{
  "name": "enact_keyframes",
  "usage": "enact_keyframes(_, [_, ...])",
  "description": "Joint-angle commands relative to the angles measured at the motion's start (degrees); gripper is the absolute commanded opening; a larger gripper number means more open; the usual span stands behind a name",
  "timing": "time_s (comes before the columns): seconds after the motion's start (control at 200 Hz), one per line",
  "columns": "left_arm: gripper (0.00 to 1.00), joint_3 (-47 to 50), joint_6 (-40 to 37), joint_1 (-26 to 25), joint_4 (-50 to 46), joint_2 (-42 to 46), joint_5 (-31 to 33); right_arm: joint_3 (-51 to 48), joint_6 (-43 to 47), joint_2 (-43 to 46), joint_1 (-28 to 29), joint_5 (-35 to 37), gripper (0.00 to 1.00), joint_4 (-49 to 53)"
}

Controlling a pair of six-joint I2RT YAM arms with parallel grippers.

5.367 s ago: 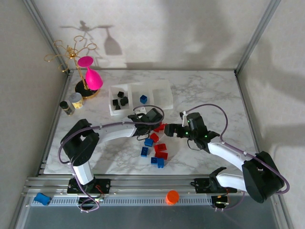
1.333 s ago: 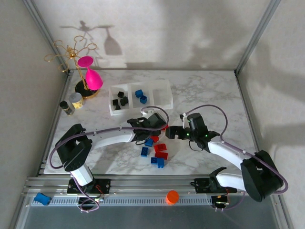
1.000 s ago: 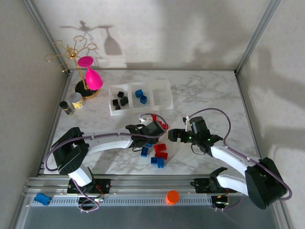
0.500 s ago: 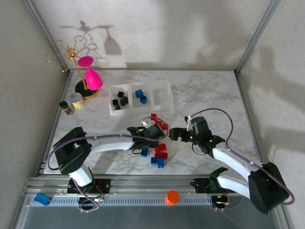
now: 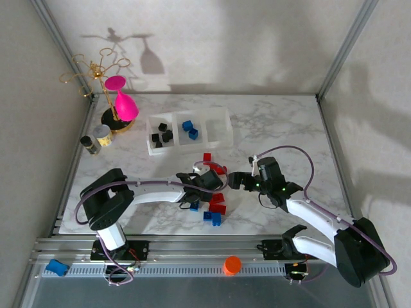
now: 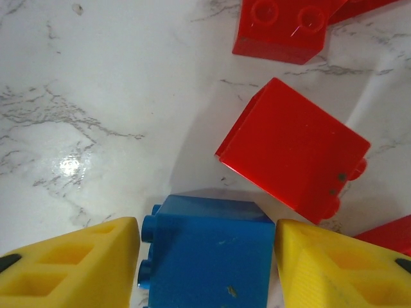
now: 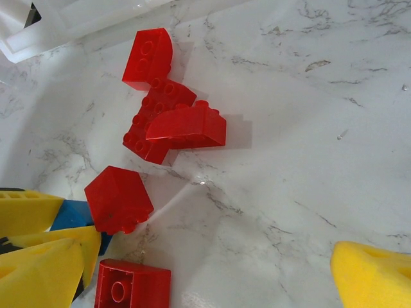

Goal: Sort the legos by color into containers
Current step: Pick up the lego from the middle-left of the table.

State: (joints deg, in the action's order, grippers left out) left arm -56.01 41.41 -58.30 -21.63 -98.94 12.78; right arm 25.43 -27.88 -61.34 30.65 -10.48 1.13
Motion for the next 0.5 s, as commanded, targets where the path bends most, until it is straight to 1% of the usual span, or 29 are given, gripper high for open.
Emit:
enact_keyframes(0.0, [0.53,0.9,-0.8,-0.2,0.2,-1.0,-0.2,1.0,-0.4,-0.1,0.3,0.2,0.99,0.0])
enact_keyframes(0.23, [0.44,1.6,-0.5,0.2,0.4,1.3,0.1,0.8,-0.3,-0.4,0.3,0.3,0.99,-0.7])
enact_keyframes(0.345, [0.43,1.3,0.1,0.6,-1.5,2.9,1.9,1.3,-0.4,-0.9,0.3,-0.1,0.99,-1.1])
enact_keyframes(0.496, [0.43,0.4,-0.1,1.9,-3.9,7.1,4.1,2.3,-0.7,-1.3,0.3,-0.8,0.99,-1.8])
